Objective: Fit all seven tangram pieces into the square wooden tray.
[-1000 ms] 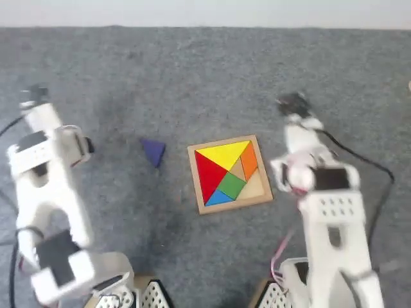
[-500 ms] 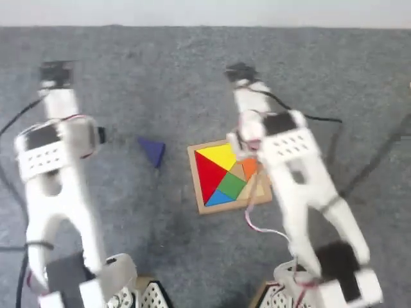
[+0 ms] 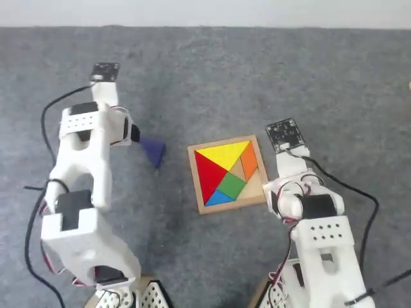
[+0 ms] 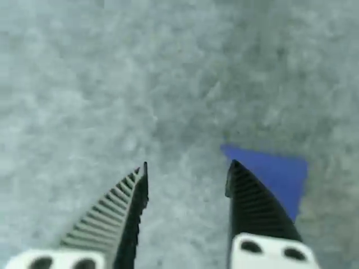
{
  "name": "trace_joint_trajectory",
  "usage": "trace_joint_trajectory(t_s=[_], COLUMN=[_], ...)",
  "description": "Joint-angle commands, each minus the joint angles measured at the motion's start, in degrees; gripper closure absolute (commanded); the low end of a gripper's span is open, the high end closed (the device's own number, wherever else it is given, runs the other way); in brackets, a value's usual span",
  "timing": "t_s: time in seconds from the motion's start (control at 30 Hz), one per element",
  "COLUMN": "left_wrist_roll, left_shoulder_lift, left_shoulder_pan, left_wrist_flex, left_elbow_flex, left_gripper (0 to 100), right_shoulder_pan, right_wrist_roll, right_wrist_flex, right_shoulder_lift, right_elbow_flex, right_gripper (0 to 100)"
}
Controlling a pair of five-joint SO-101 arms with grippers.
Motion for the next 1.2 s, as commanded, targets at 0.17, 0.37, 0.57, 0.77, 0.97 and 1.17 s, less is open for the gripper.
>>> trace_joint_trajectory(t_s=[0.17,0.37,0.57,0.77,0.97,1.17], left_wrist_roll=[4.0,5.0,5.0,4.9,6.8,6.5], left_shoulder_lift=[1.2,6.8,9.9,4.0,-9.1,-27.8], left_shoulder_pan=[6.0,6.9,6.9,7.9,14.5,11.6], left_wrist_flex=[0.2,2.6,9.6,22.4,26.5,23.2], left_elbow_flex=[-5.9,-7.2,-7.2,-6.7,-1.5,4.8], left_gripper=[78,82,83,83,86,86], right_shoulder_pan=[0.8,0.9,0.9,0.9,0.9,0.7], right_wrist_roll=[-2.0,-2.4,-2.4,-2.4,-2.4,-2.3], right_wrist_flex=[0.2,-0.8,-1.8,-1.9,-1.9,-1.9], right_shoulder_lift=[-2.9,-2.9,-3.0,-3.0,-3.0,-2.6], right_elbow_flex=[2.0,2.8,3.3,3.3,3.3,3.4], right_gripper=[96.4,96.4,96.4,96.4,96.4,96.4])
